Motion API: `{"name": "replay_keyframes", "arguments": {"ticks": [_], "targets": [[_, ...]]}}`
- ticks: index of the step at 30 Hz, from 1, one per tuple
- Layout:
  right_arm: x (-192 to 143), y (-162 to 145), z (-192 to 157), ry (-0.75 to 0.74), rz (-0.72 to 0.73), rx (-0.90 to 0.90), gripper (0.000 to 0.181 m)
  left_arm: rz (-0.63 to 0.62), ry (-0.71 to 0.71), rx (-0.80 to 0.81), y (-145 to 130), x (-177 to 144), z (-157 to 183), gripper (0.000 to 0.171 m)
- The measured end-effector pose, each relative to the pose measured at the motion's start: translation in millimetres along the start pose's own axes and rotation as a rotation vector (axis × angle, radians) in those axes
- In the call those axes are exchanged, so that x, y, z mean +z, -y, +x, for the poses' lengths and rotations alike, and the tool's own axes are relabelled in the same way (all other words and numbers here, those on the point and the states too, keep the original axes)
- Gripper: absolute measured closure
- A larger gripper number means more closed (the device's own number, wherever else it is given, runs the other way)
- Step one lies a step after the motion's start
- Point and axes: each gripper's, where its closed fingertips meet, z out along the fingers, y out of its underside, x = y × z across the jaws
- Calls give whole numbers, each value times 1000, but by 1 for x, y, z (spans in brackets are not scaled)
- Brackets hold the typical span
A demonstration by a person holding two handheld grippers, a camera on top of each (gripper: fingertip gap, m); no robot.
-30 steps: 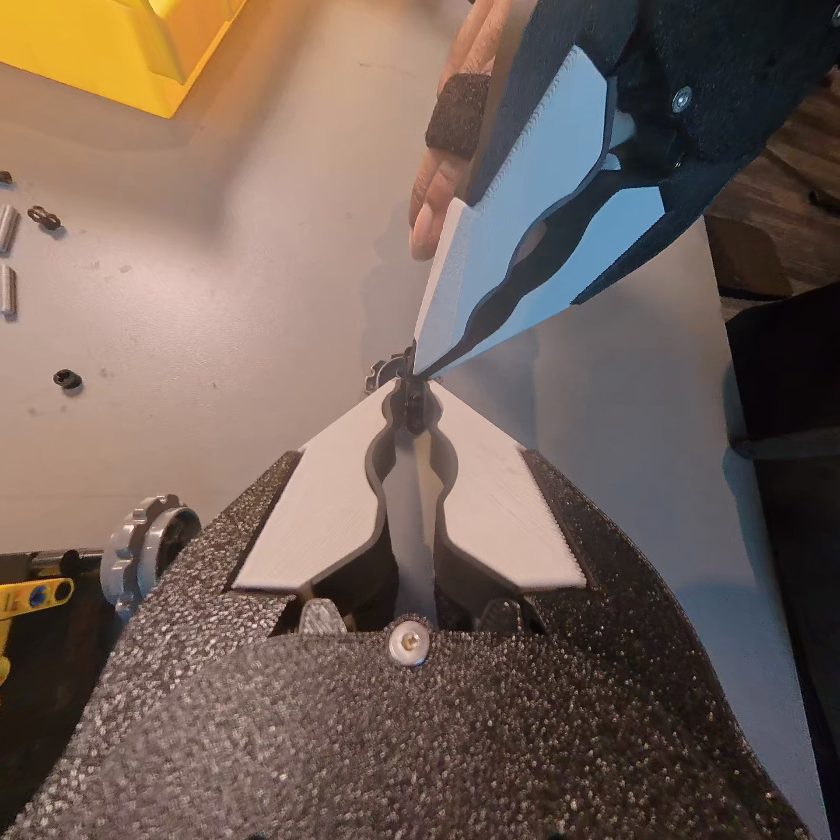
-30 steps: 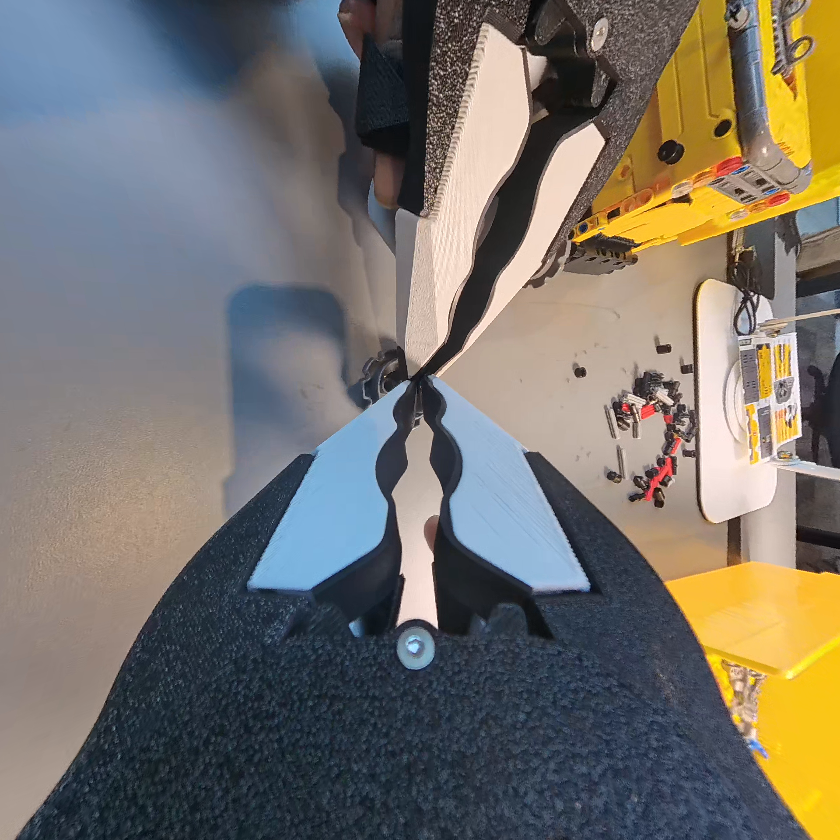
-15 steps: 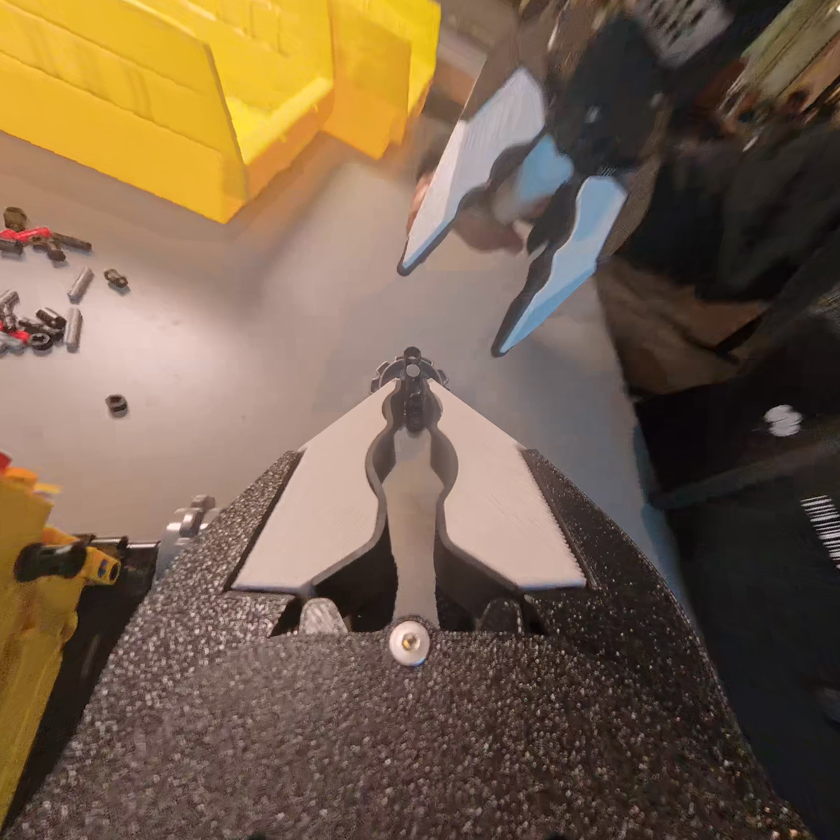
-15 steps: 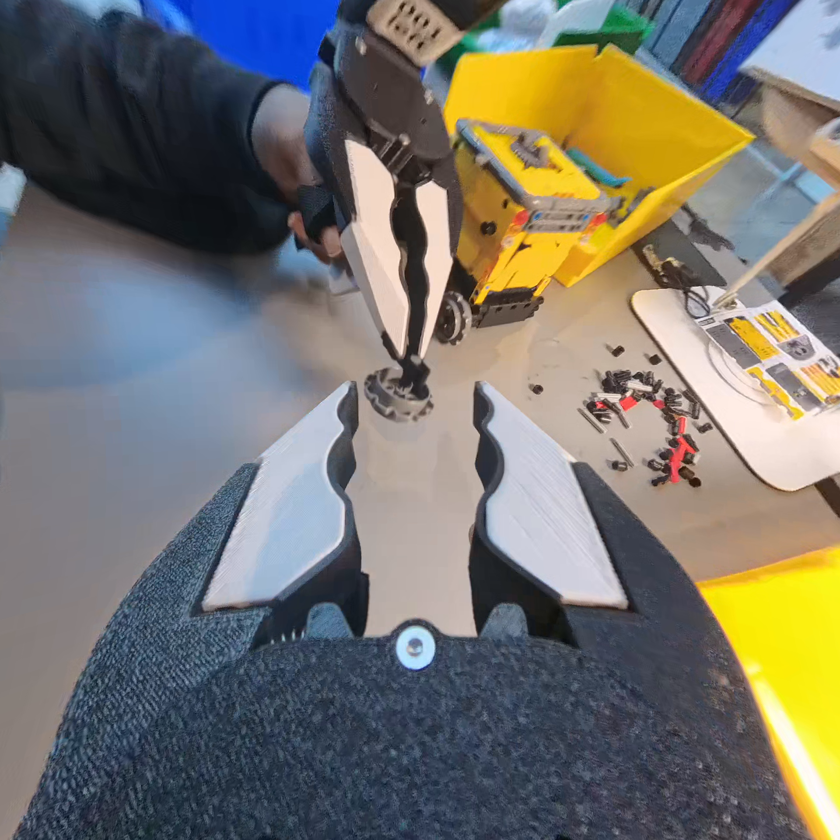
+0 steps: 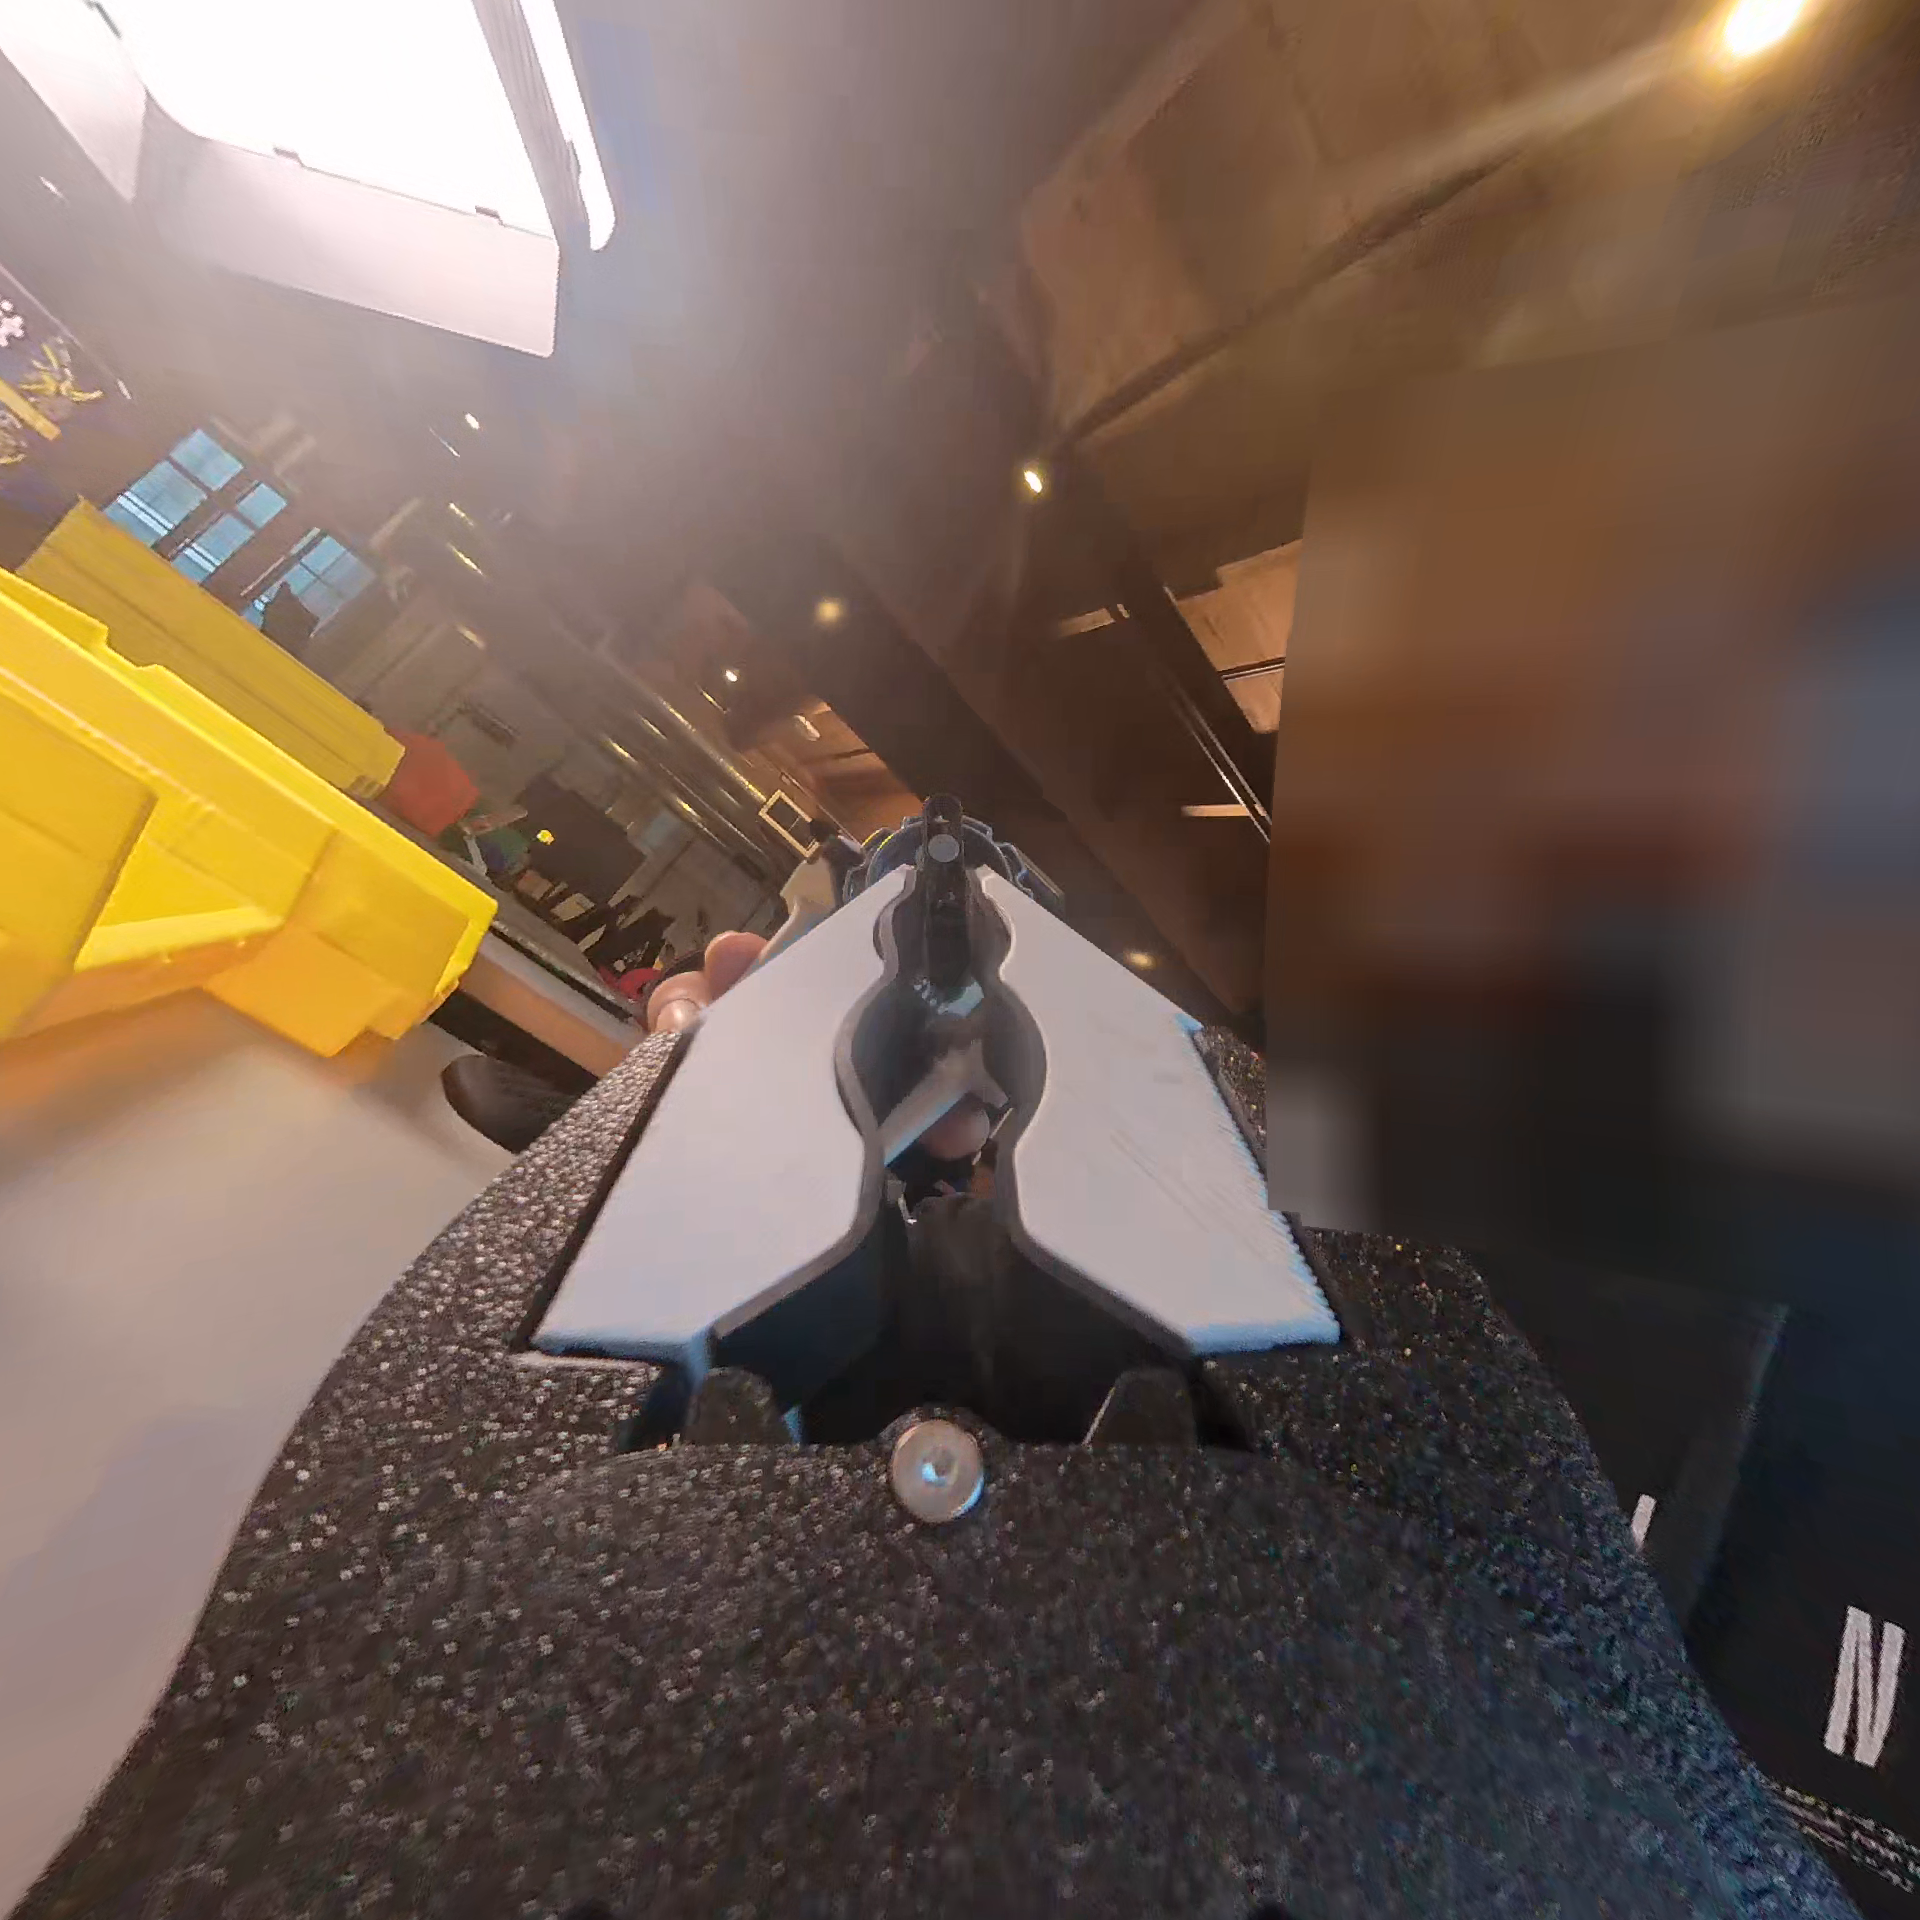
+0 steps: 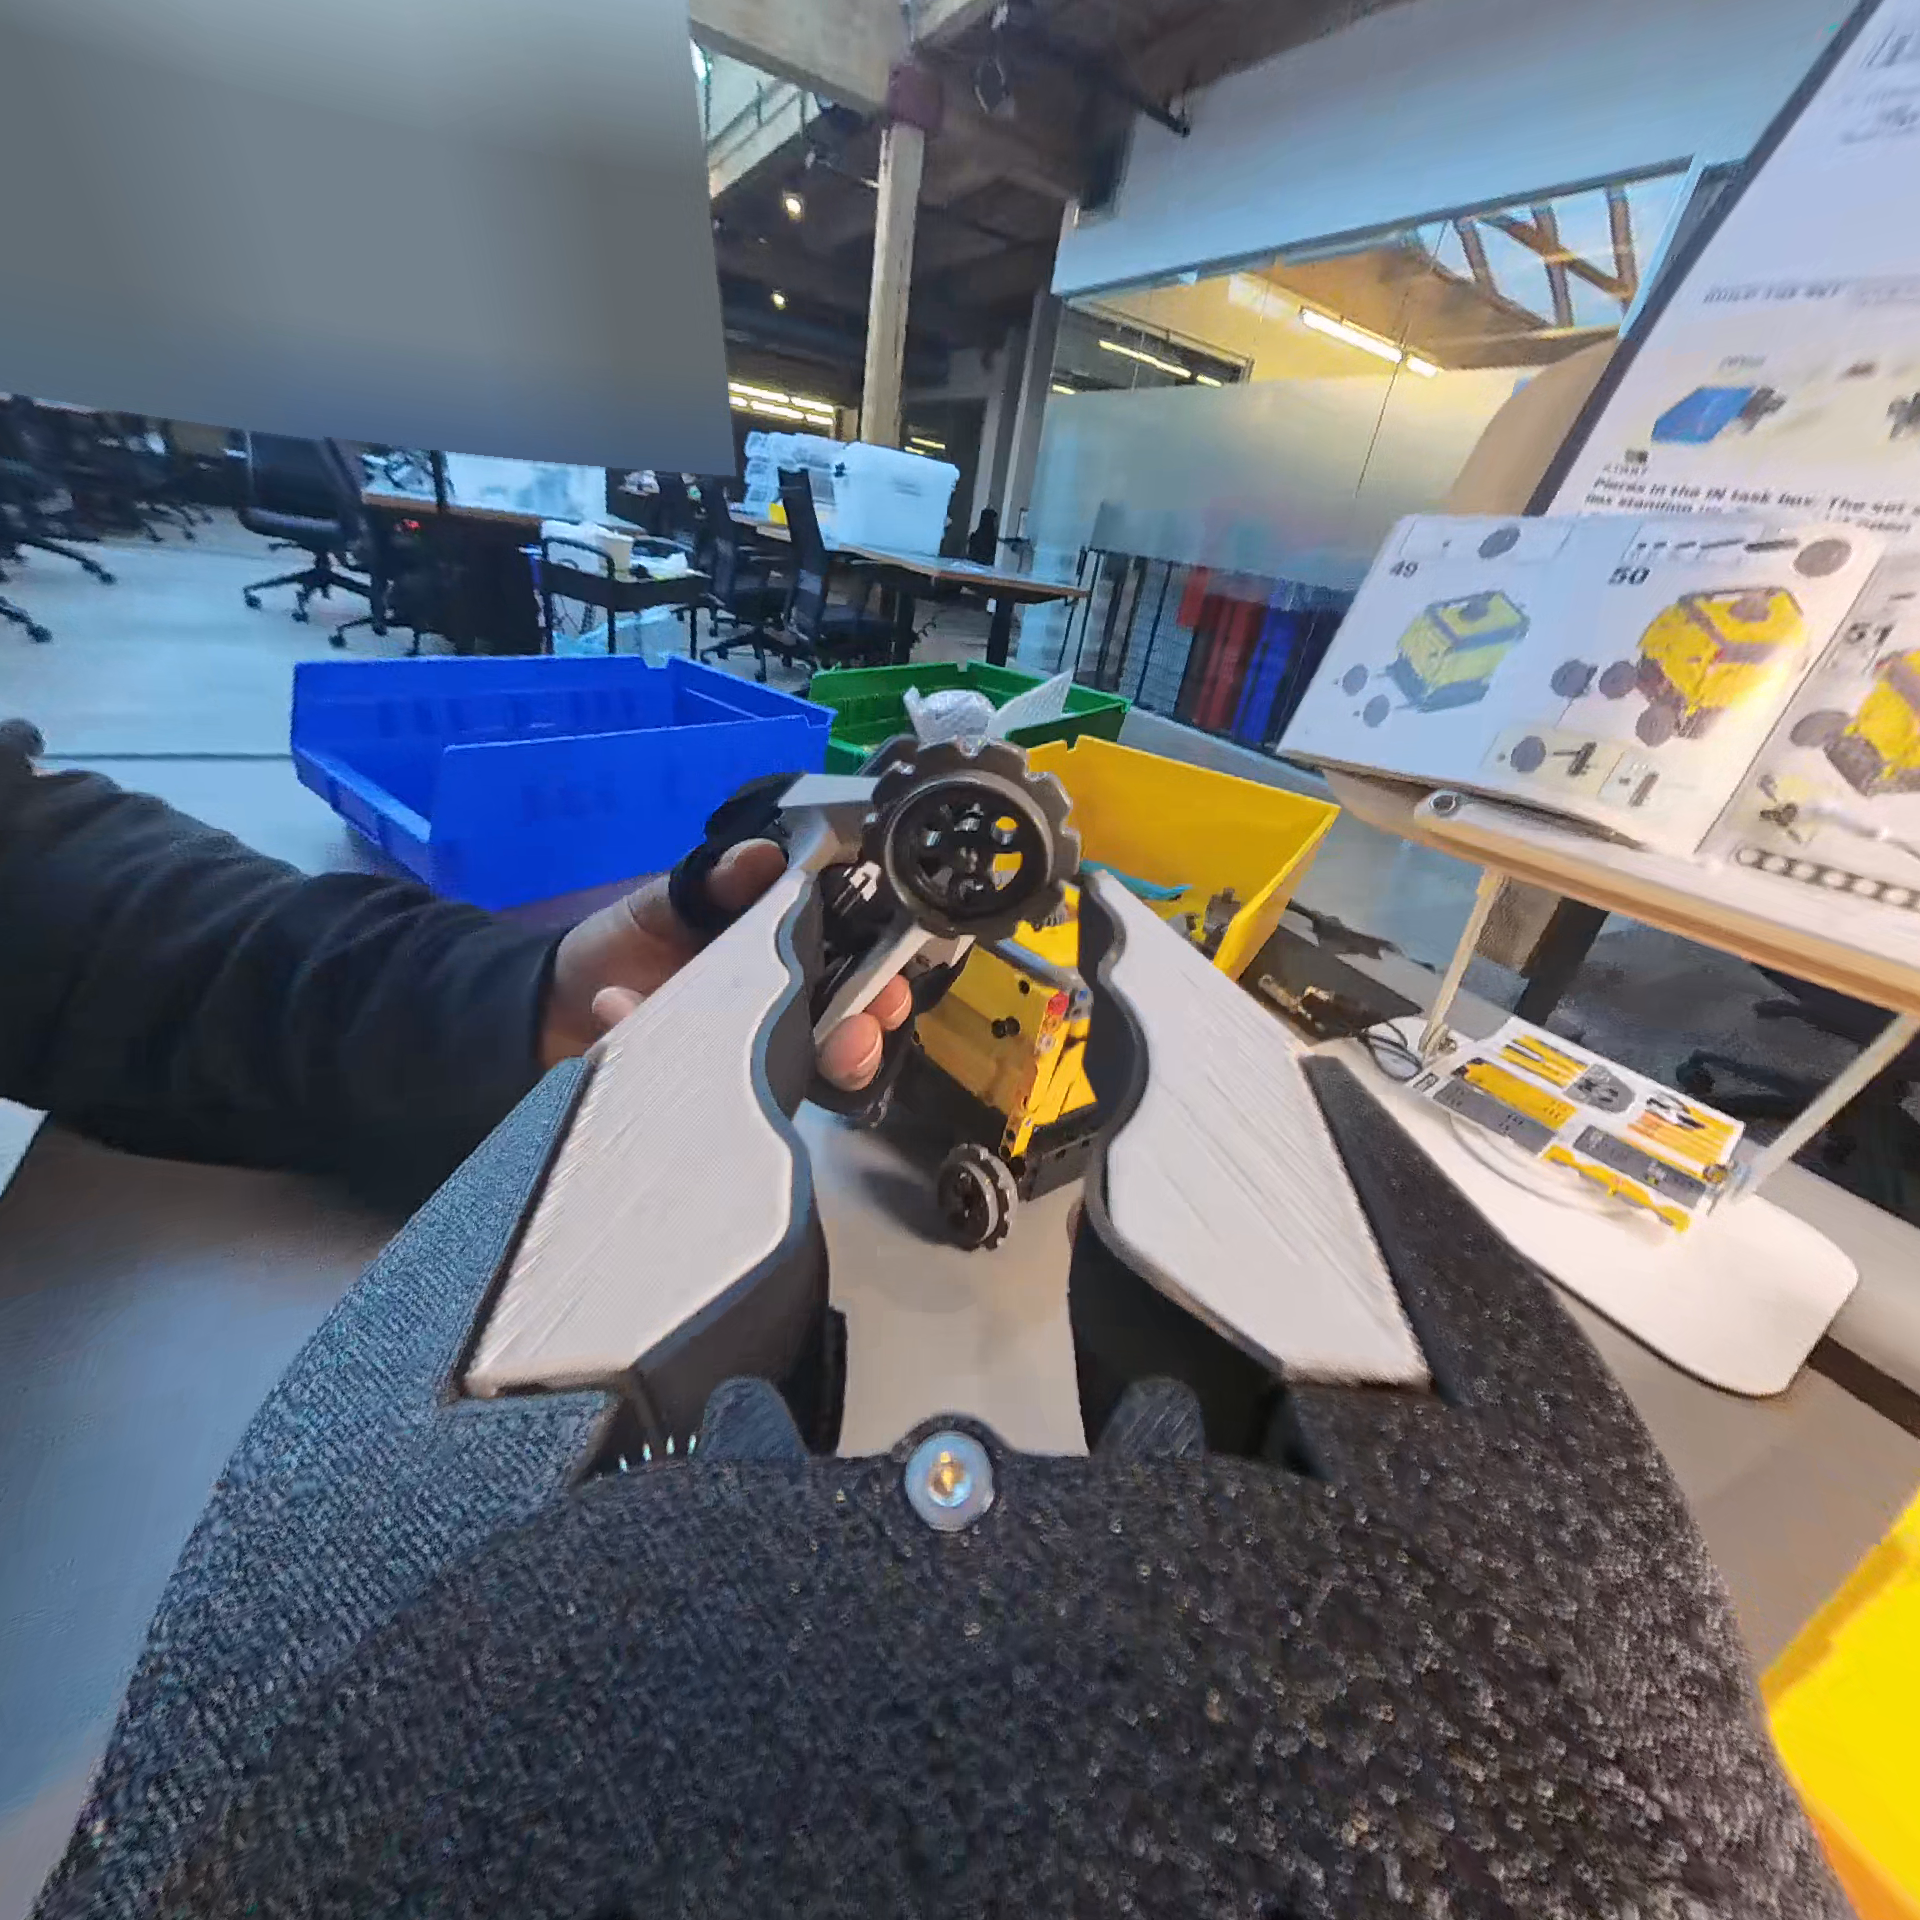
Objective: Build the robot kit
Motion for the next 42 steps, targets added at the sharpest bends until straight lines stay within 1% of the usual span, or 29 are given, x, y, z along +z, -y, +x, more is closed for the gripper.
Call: {"name": "replay_keyframes", "arguments": {"ticks": [4,7,9,11,14,16,17,18,20,22,24,27,29,31,34,37,39,42], "targets": [[6,5,2,-14,3,-34,142,14,-23,-11,1,1,5,166],[6,7,1,-6,6,-40,142,12,-20,-15,0,1,4,166],[4,7,1,19,-2,-29,143,-16,-2,-6,-3,1,2,166],[1,8,0,52,-22,-27,143,-66,33,37,-8,1,-1,165],[-6,7,-5,117,-70,-31,143,-212,127,192,-21,1,-5,163],[-12,3,-6,149,-117,-18,143,-307,177,290,-28,0,-7,157],[-16,-1,-9,176,-153,-7,143,-362,219,348,-31,-2,-11,151],[-20,-7,-12,207,-201,8,143,-418,267,415,-34,-6,-16,146],[-29,-28,-18,262,-326,45,143,-539,352,555,-41,-15,-25,143],[-37,-50,-22,298,-434,78,143,-663,383,647,-54,-24,-29,141],[-45,-75,-30,345,-542,117,142,-786,365,668,-76,-32,-31,139],[-52,-108,-48,431,-667,123,142,-961,354,665,-110,-46,-40,125],[-52,-120,-58,481,-709,109,142,-1040,352,657,-126,-53,-47,120],[-50,-124,-65,522,-725,96,142,-1105,352,662,-136,-60,-51,120],[-50,-125,-69,565,-743,92,142,-1139,352,679,-139,-64,-52,129],[-48,-123,-66,570,-731,95,142,-1128,360,689,-135,-63,-53,130],[-47,-124,-63,562,-730,116,142,-1117,363,686,-132,-62,-53,134],[-47,-122,-60,557,-710,144,143,-1098,374,669,-130,-61,-54,134]]}}
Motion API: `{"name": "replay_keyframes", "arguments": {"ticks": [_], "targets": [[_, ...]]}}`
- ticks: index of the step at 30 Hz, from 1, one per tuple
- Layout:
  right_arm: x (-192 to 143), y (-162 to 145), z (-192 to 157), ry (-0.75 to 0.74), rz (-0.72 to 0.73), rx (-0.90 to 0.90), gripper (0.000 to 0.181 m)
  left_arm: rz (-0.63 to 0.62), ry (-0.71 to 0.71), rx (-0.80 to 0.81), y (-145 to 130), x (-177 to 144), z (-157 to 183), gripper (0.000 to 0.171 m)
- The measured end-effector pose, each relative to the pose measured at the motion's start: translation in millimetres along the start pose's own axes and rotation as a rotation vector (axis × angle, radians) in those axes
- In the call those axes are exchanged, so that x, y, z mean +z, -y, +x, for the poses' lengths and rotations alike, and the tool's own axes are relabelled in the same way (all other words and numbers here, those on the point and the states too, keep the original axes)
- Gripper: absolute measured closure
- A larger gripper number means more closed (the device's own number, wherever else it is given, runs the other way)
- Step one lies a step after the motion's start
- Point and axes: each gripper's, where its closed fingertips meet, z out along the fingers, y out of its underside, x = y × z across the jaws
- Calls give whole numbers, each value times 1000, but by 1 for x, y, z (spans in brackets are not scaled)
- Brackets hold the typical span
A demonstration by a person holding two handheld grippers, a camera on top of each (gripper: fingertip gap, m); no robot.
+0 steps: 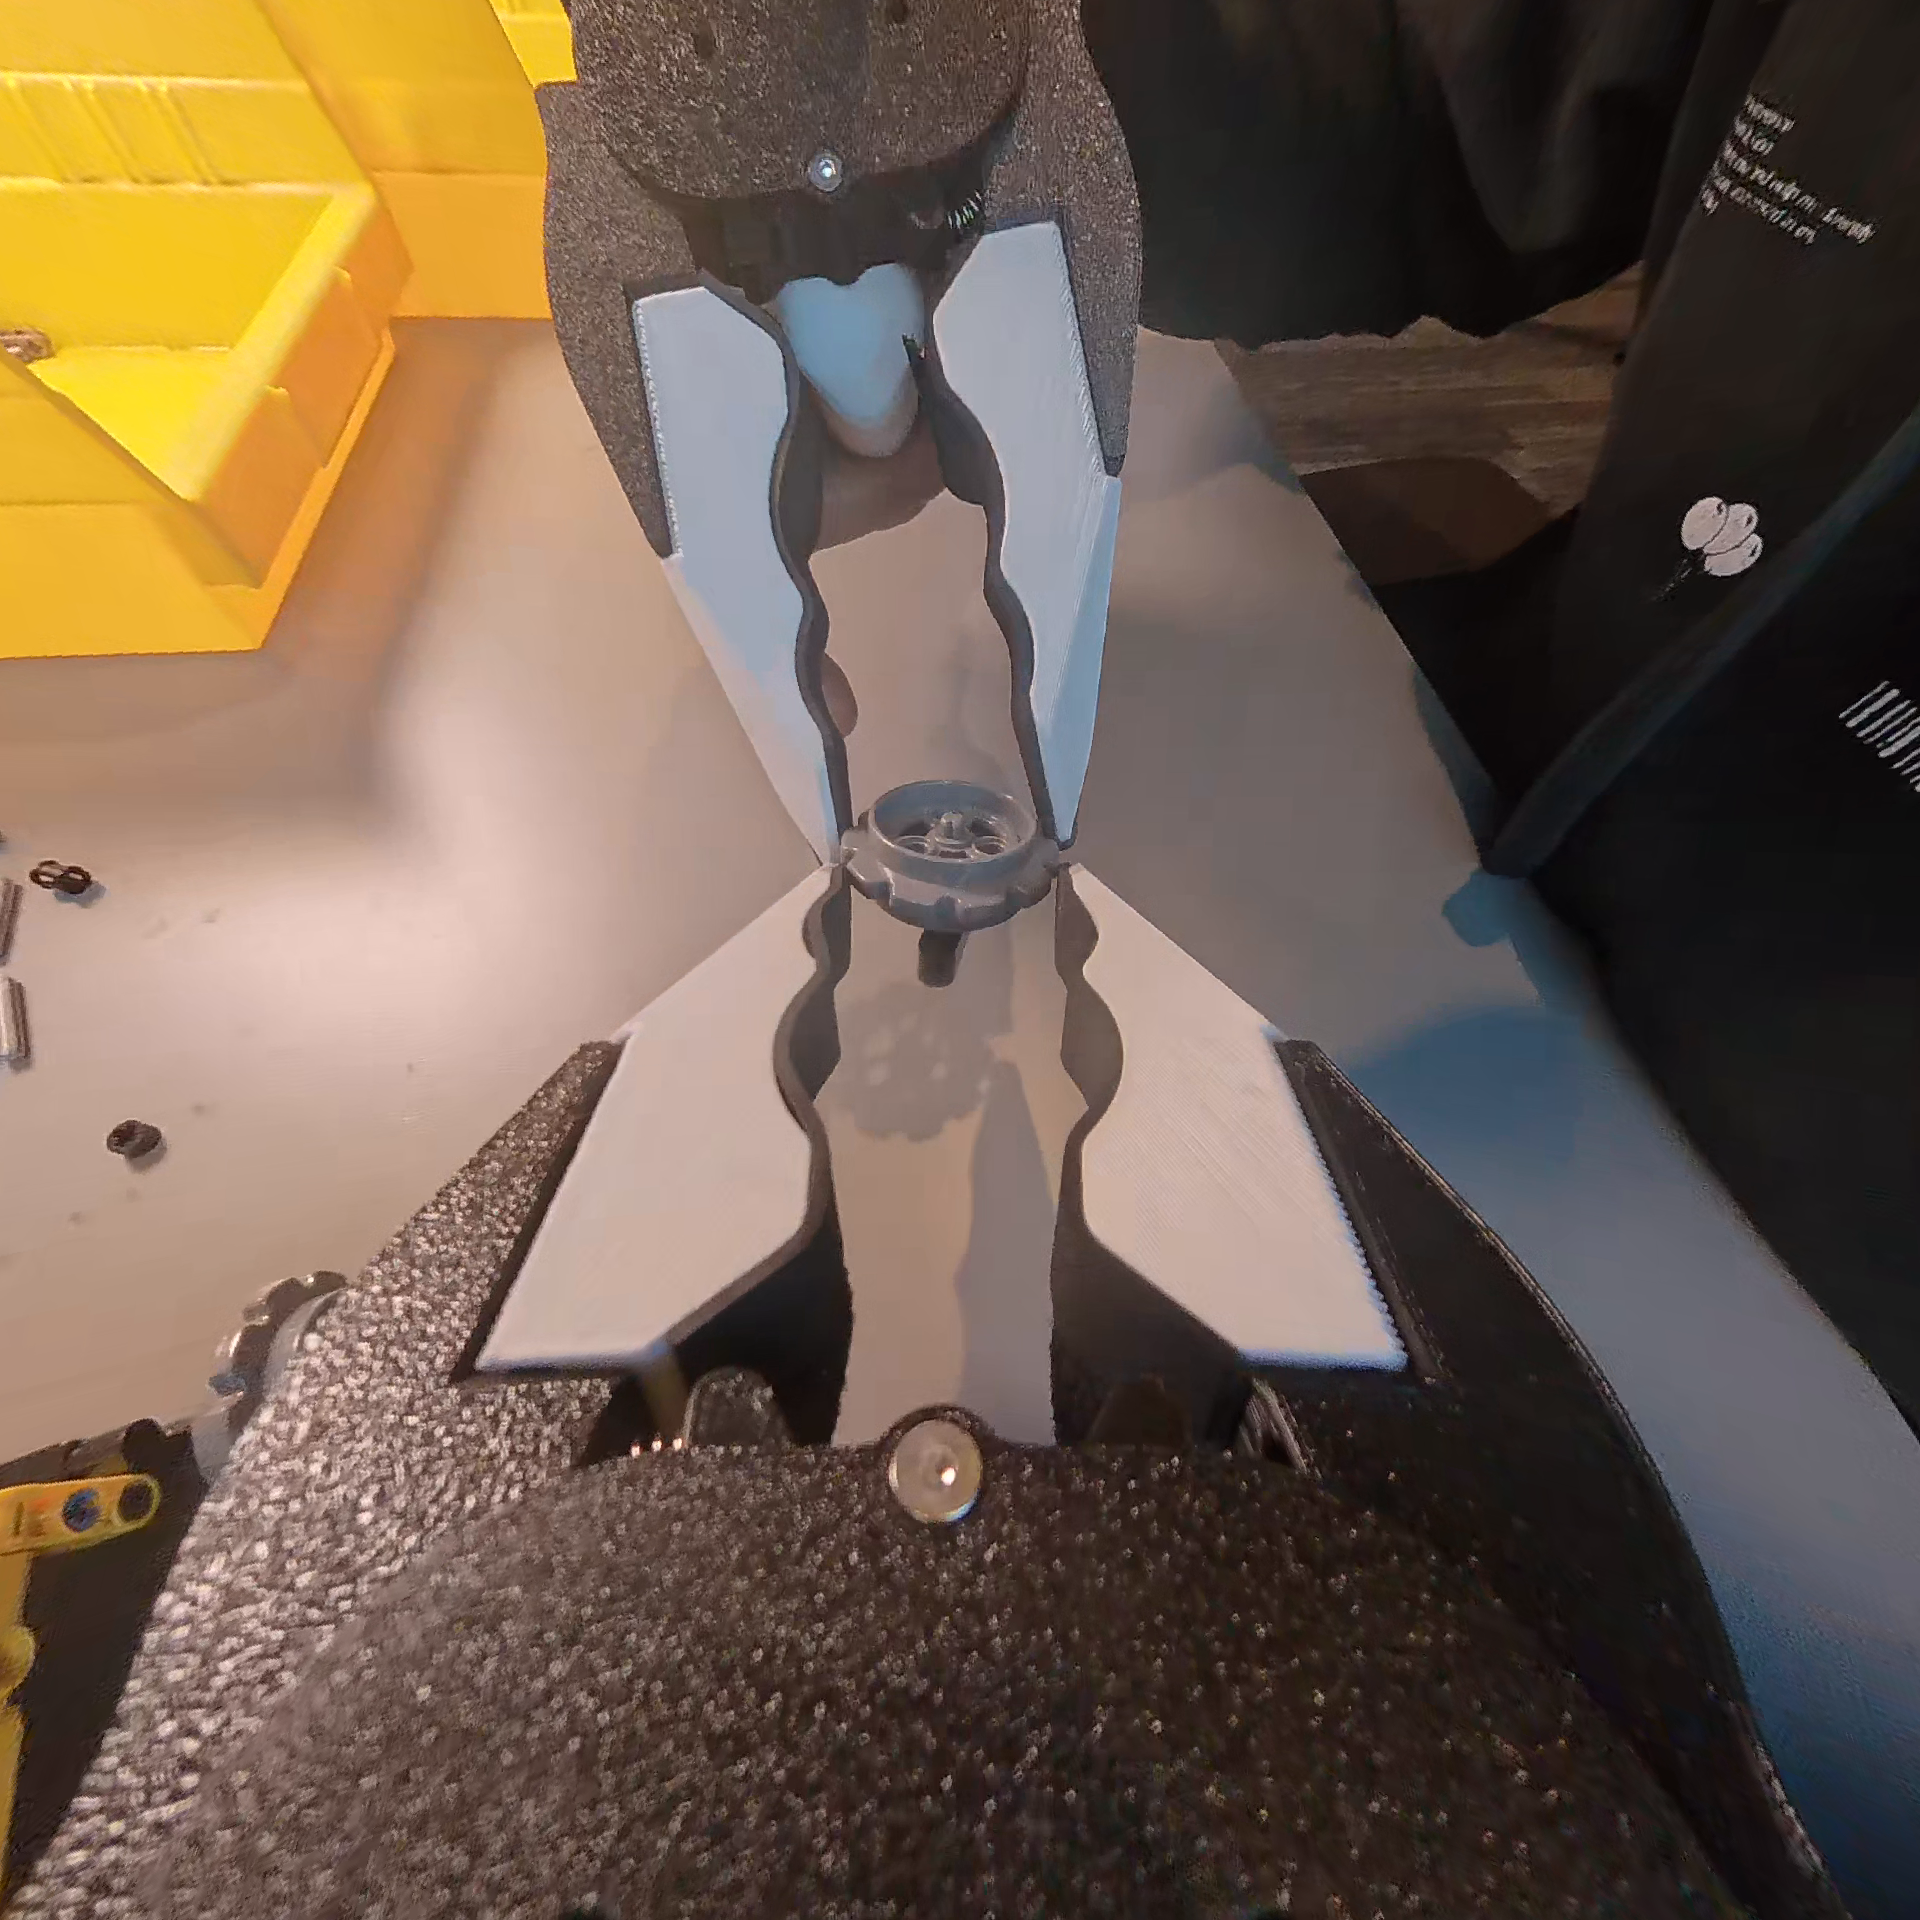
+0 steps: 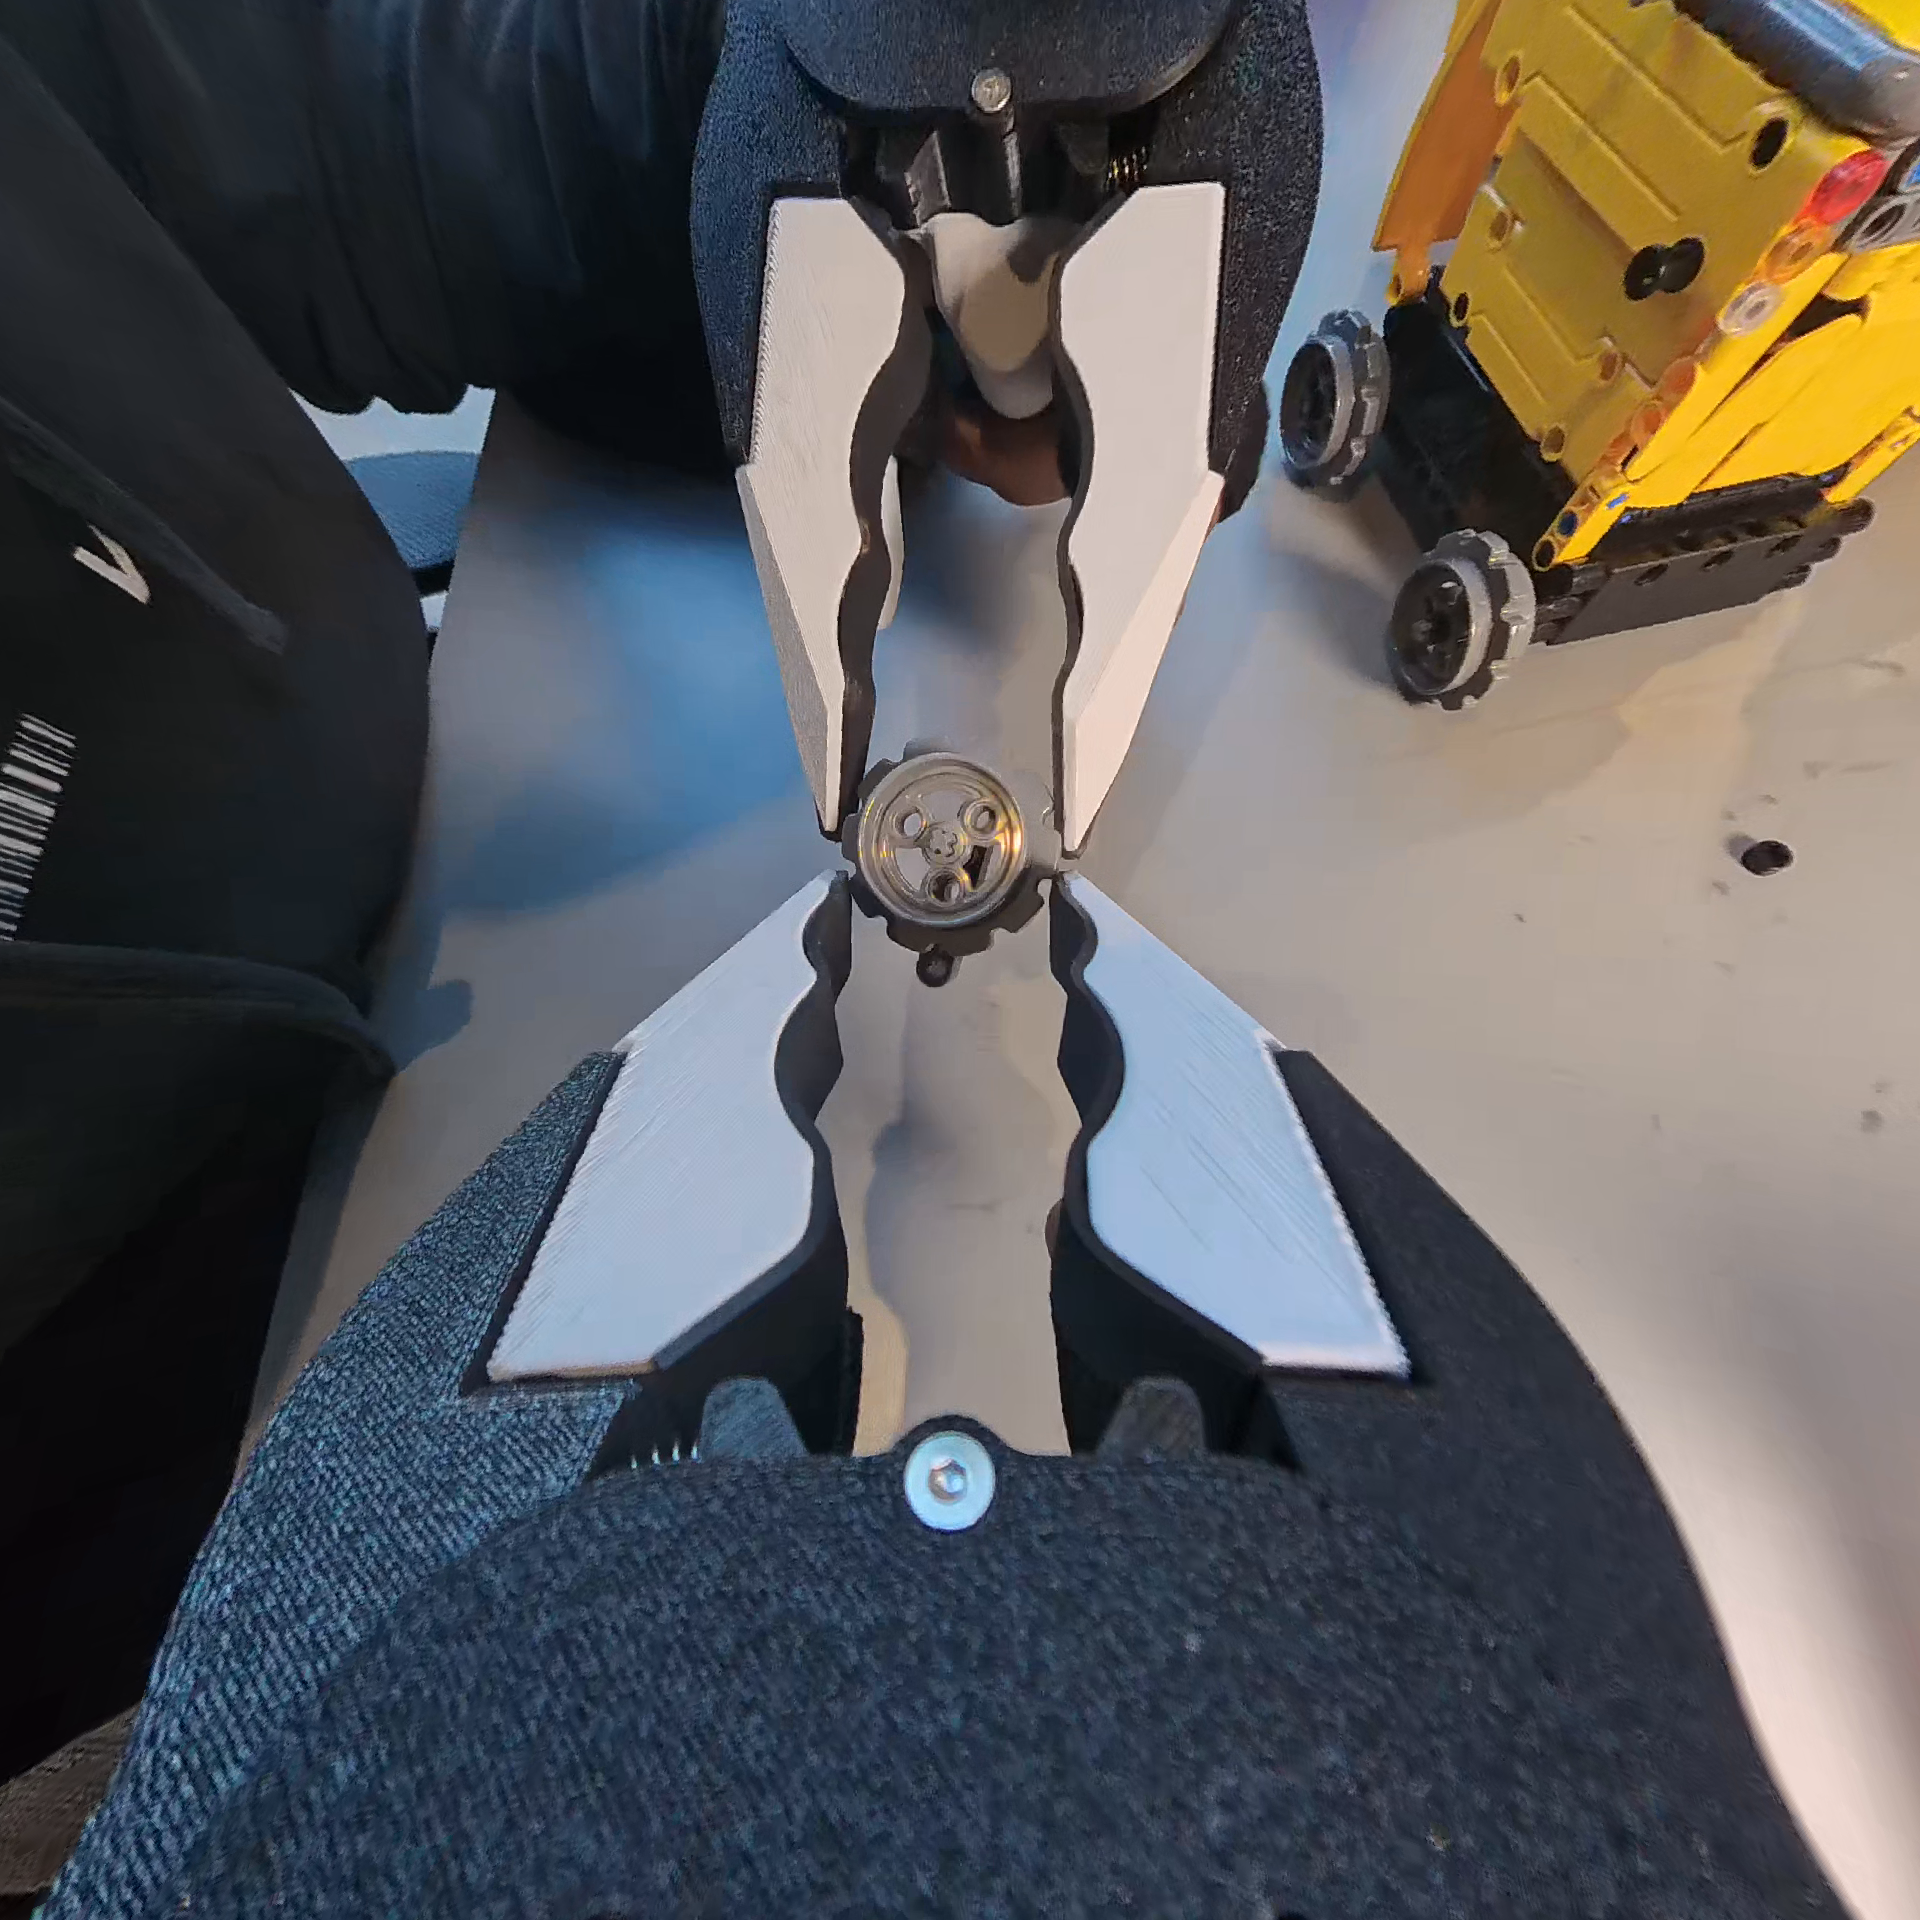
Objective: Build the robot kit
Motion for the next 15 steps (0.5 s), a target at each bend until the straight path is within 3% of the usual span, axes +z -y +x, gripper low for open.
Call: {"name": "replay_keyframes", "arguments": {"ticks": [6,9,11,15], "targets": [[-21,5,22,-27,60,12,138,-30,19,-44,-9,1,-7,134],[-30,15,71,-158,128,76,146,-69,42,-55,-17,4,-13,135],[-20,8,113,-304,62,98,153,-90,43,-63,-23,6,-13,135],[6,-9,161,-419,-94,141,154,-126,43,-66,-30,8,-14,134]]}}
